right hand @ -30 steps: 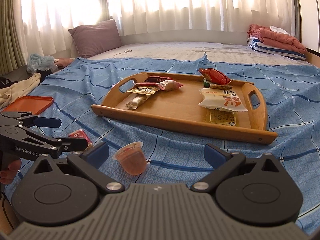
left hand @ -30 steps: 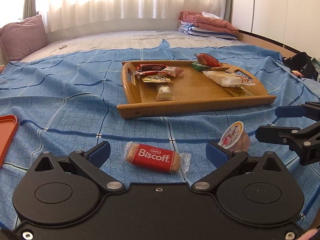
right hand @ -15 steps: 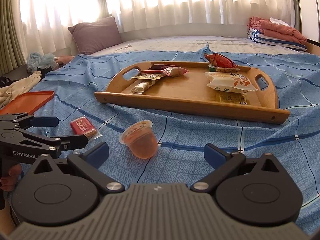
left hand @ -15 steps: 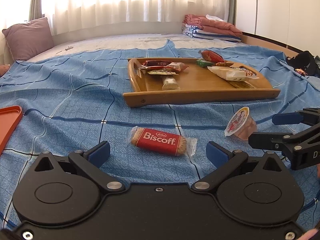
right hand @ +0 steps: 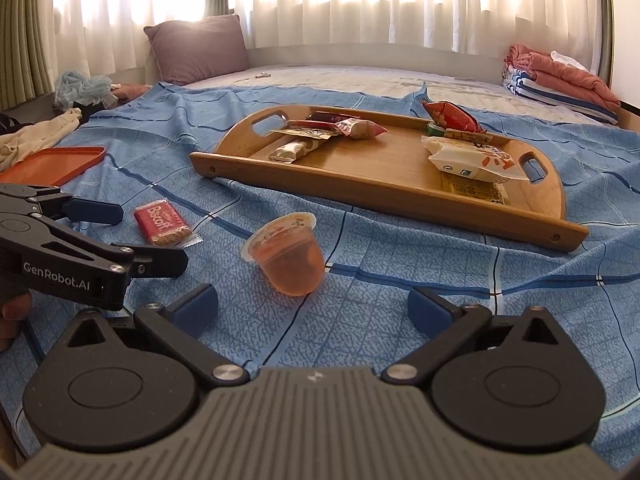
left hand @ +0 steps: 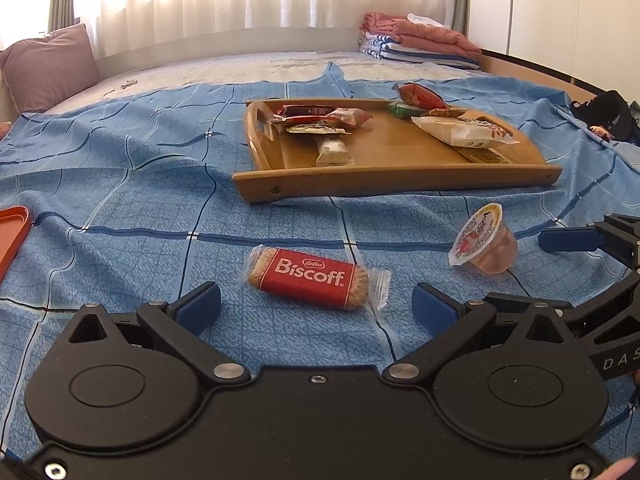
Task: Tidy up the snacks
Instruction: 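Grasp the red Biscoff cookie packet with the left gripper while the right approaches the jelly cup, then grasp the orange jelly cup by its rim with the right gripper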
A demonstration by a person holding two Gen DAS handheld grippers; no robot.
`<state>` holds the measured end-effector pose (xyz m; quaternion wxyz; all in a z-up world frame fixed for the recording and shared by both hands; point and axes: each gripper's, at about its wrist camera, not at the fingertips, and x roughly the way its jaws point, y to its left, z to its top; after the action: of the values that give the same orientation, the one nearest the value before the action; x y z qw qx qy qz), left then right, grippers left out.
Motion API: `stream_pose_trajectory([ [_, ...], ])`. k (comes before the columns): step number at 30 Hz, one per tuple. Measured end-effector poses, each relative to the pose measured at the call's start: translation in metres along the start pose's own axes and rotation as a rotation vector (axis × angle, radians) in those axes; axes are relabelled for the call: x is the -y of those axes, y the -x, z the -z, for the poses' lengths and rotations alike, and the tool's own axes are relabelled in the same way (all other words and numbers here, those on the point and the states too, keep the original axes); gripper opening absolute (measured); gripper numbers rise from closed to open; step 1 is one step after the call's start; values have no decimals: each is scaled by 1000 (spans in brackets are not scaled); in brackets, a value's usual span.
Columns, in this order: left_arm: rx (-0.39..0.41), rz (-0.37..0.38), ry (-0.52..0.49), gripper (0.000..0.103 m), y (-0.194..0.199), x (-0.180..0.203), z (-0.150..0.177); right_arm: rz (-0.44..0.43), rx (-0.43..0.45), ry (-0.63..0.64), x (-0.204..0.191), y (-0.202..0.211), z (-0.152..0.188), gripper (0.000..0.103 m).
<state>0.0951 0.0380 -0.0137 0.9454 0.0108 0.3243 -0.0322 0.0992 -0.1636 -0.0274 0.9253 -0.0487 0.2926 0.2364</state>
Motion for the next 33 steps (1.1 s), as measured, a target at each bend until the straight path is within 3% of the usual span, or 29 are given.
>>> stream_pose_trajectory([
  [4,-10,-1,-8,95,-5,1,-3,1,1,3,-1,0,0,103],
  [12,-2,2,-37,69,-3,5,-4,-1,0,2,-1,-1,-1,103],
  [14,1,-3,-42,66,-1,6,-4,-1,0,2,-1,-1,-1,103],
  [26,0,-11,-45,61,4,6,-9,-37,-4,-3,-3,-2,-17,94],
  [33,14,-17,-43,61,9,4,-13,-38,-14,64,-20,-7,-21,78],
])
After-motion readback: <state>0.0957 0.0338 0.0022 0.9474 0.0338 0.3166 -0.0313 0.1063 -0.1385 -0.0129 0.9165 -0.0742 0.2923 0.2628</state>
